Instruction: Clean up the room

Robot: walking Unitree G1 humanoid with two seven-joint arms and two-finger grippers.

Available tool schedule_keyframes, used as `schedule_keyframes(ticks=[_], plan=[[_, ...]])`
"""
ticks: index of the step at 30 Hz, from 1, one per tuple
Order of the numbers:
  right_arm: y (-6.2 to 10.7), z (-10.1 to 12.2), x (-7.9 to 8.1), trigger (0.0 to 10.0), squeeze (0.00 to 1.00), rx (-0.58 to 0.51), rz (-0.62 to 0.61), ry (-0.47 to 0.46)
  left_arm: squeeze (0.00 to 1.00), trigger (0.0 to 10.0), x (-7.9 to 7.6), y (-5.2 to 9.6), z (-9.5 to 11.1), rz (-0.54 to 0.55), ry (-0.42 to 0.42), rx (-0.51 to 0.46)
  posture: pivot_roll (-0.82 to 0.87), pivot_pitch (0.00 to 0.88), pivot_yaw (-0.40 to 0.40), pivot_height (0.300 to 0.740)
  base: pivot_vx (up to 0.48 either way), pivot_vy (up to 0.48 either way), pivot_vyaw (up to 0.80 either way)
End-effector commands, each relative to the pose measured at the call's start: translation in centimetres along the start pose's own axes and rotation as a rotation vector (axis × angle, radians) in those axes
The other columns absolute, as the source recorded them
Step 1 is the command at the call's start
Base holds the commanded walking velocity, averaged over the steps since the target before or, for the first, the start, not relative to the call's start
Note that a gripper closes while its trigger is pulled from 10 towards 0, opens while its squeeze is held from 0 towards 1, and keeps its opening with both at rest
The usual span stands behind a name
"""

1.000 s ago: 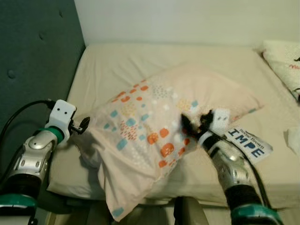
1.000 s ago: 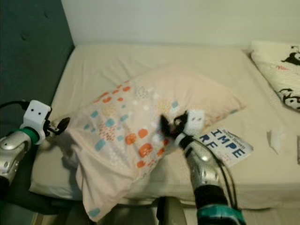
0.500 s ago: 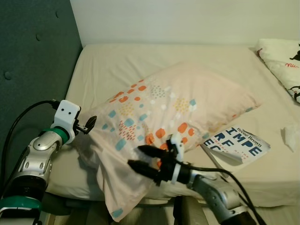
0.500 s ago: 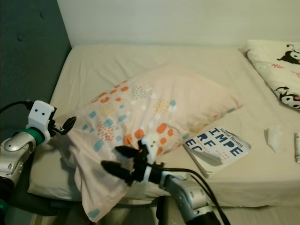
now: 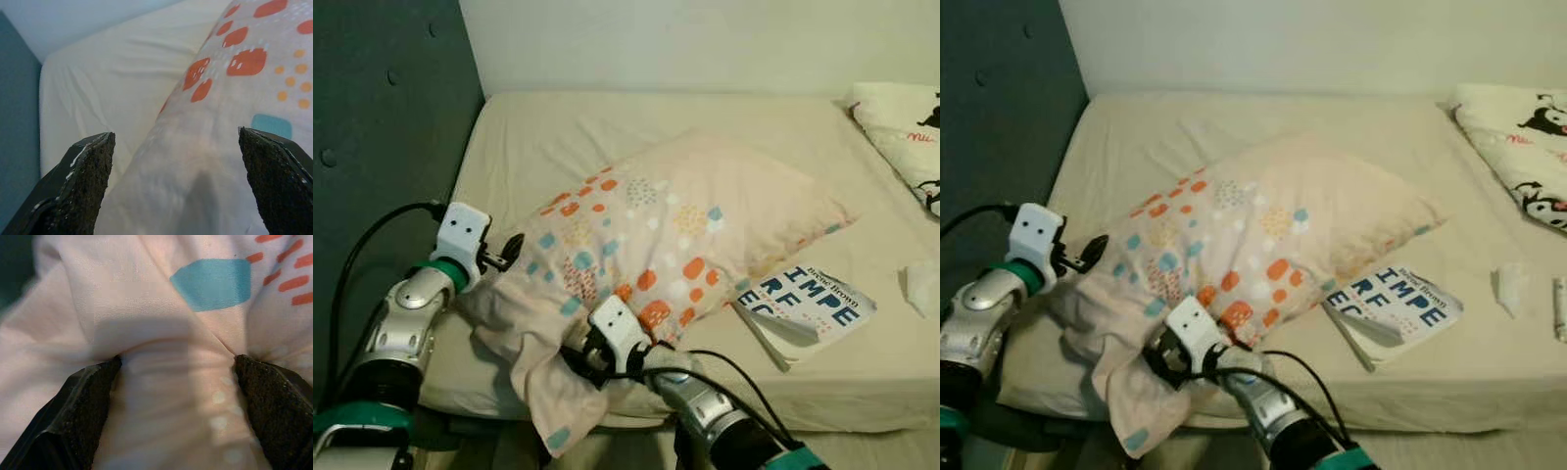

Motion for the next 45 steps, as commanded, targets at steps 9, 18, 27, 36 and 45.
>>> schedule_keyframes(ticks=[9, 18, 27, 36, 45], plan=[[0.7, -3.9, -1.0, 10.0, 0.00, 0.146, -0.062, 0.031, 0.00, 10.0, 0.0, 0.4, -1.1, -0.001, -0.009, 0.028, 0.18, 0.075, 0.019, 0.575, 0.000, 0.000, 0.00], [13.3, -13.2, -17.7, 10.0, 0.00, 0.519, -0.572, -0.038, 0.00, 10.0, 0.9, 0.9, -1.8, 0.021, -0.013, 0.050, 0.18, 0.082, 0.015, 0.575, 0.000, 0.000, 0.00], [17.7, -10.5, -24.0, 10.0, 0.00, 0.400, -0.872, -0.033, 0.00, 10.0, -0.5, 1.3, -2.6, -0.027, -0.003, 0.064, 0.18, 0.083, 0.011, 0.575, 0.000, 0.000, 0.00], [18.6, -6.1, -27.0, 10.0, 0.00, 0.139, -0.880, -0.137, 0.00, 10.0, -0.5, 1.6, -2.9, -0.023, 0.002, 0.069, 0.18, 0.089, 0.006, 0.575, 0.000, 0.000, 0.00], [14.6, -3.2, -4.7, 10.0, 0.00, -0.052, 0.400, -0.164, 0.00, 10.0, -0.7, 1.7, -4.1, -0.015, 0.007, 0.108, 0.17, 0.090, 0.010, 0.575, 0.000, 0.000, 0.00]])
Point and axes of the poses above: a point about 5 cm out from each wrist's last joint towards the gripper, its own y axis pointing back from the gripper into the wrist, its own z axis along the axis of the wrist's last joint, x = y × z, the point moved 6 cm from there along -y, pointing out of the wrist towards the gripper, and after that the axes turned 14 degrees about y, right-handed, at the moved point
